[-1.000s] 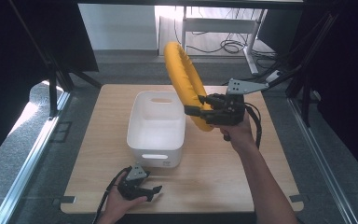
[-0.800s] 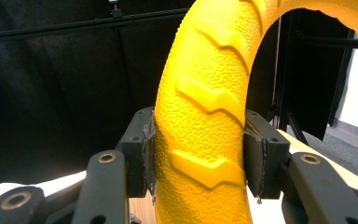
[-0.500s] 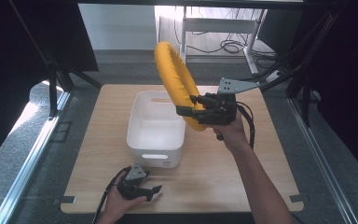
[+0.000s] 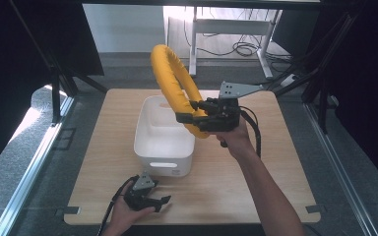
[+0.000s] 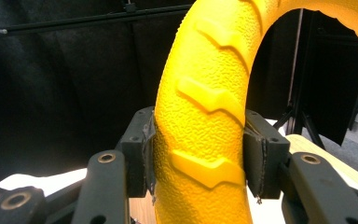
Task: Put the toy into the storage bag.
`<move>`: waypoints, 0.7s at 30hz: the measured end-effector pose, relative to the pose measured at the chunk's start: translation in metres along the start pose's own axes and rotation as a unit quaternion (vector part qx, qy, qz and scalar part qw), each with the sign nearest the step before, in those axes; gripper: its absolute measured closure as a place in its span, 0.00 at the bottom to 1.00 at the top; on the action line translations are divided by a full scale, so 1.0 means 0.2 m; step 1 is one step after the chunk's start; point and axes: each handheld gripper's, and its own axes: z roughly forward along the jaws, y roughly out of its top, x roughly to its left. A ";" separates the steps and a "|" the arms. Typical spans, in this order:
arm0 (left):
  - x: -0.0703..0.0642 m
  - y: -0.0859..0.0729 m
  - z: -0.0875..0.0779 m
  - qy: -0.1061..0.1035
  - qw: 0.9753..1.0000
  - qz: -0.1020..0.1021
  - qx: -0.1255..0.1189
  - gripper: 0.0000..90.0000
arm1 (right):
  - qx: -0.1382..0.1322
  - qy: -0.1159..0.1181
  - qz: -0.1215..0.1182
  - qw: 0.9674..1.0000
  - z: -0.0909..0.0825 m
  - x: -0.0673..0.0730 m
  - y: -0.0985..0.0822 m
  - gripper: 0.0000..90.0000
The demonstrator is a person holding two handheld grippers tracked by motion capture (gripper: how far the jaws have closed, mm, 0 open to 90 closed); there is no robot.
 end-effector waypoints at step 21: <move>0.01 0.00 -0.01 0.000 1.000 0.001 0.000 0.29 | 0.006 0.033 0.003 0.999 0.14 0.04 0.00 0.57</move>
